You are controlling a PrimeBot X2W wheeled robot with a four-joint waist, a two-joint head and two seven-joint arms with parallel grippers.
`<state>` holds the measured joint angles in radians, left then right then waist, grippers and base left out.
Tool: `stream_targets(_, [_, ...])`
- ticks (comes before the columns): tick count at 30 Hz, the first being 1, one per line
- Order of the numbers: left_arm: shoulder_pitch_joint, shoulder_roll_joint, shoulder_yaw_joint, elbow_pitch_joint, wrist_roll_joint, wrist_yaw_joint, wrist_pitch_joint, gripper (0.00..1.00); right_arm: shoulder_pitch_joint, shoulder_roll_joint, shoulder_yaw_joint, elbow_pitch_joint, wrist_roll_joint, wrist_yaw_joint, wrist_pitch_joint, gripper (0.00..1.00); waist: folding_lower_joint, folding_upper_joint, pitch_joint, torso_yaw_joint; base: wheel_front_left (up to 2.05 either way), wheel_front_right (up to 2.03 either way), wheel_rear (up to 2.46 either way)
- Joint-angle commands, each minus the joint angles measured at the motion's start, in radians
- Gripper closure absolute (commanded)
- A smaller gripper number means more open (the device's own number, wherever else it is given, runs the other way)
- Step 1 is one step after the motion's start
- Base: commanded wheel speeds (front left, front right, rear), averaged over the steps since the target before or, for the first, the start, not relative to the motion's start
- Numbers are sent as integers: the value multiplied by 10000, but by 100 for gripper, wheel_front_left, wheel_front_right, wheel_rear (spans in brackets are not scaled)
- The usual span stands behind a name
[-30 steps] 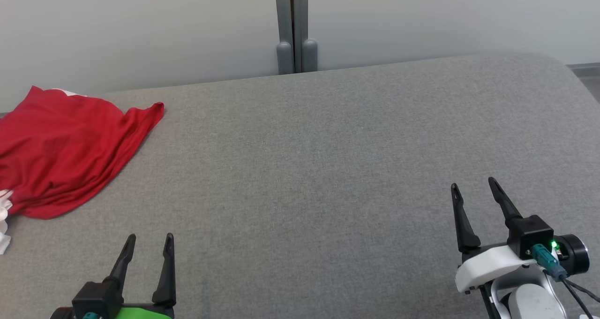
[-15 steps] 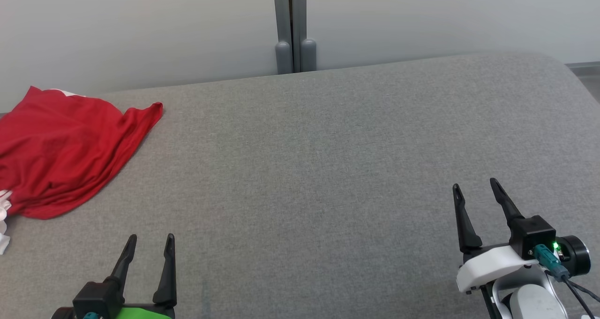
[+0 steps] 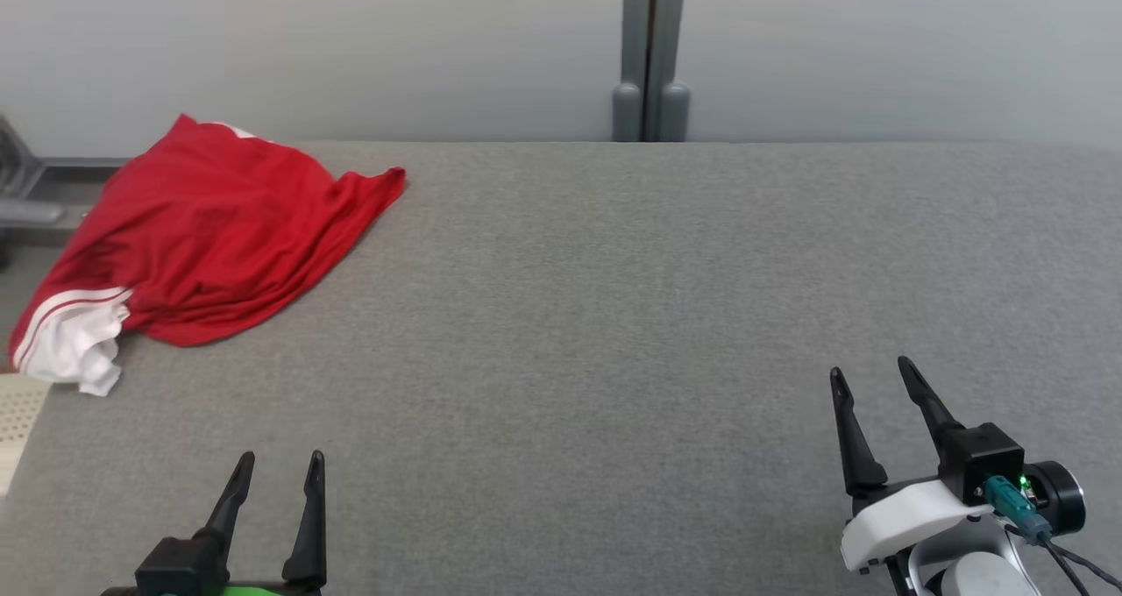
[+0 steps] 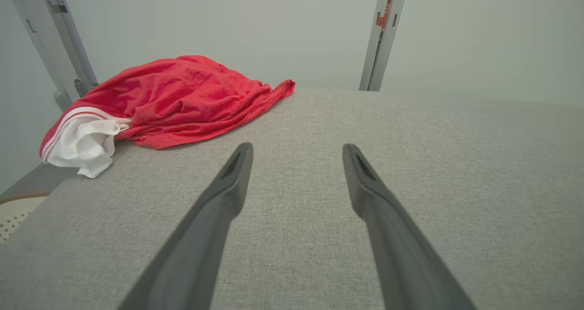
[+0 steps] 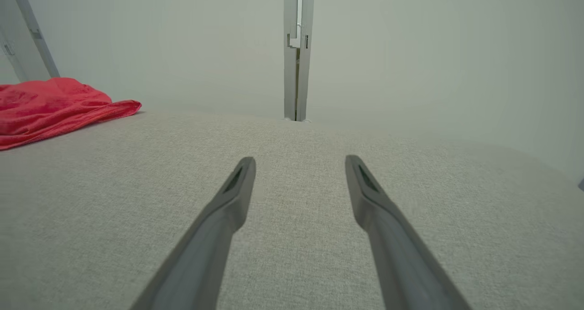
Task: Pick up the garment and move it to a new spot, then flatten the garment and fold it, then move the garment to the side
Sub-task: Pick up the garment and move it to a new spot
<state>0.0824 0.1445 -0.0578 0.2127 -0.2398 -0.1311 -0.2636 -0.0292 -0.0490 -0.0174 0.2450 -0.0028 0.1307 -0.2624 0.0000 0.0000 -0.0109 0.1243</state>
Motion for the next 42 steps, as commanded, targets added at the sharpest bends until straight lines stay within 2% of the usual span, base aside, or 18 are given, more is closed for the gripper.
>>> stream_targets(1, [221,69,78,29,-28,6,-13,0,-7,-24,79,28,51,-1,-39,0,0,0,-170,1084,0,0,0])
stream_targets(6, [441,73,272,-25,-72,6,-13,0,-173,-27,400,72,230,-1,-37,0,0,0,-223,1883,0,0,0])
stream_targets(10, [483,57,323,-111,-121,6,-13,0,-213,-29,527,58,306,-1,-37,0,0,0,-115,2126,0,0,0])
stream_targets(17, [56,21,311,-193,-227,6,-13,0,-377,-32,611,40,333,-1,-37,0,0,0,385,1892,0,0,0])
stream_targets(22, [-1005,275,-131,59,-715,6,-13,0,-835,-33,515,-135,52,-1,-37,0,0,0,1465,1505,0,0,0])
stream_targets(26, [-2667,690,-728,666,-1548,6,-13,0,-1526,-35,454,-351,-352,-1,-37,0,0,0,2825,1229,0,0,0])
stream_targets(33, [-6126,1915,-2487,2234,-3008,6,599,0,-2826,-35,606,-606,-863,-1,-37,0,0,0,5157,809,0,0,0])
stream_targets(42, [-9120,3036,-3442,4665,-4152,10,1082,0,-3727,-33,888,-838,-1049,-1,-37,0,0,0,6544,439,0,0,0])
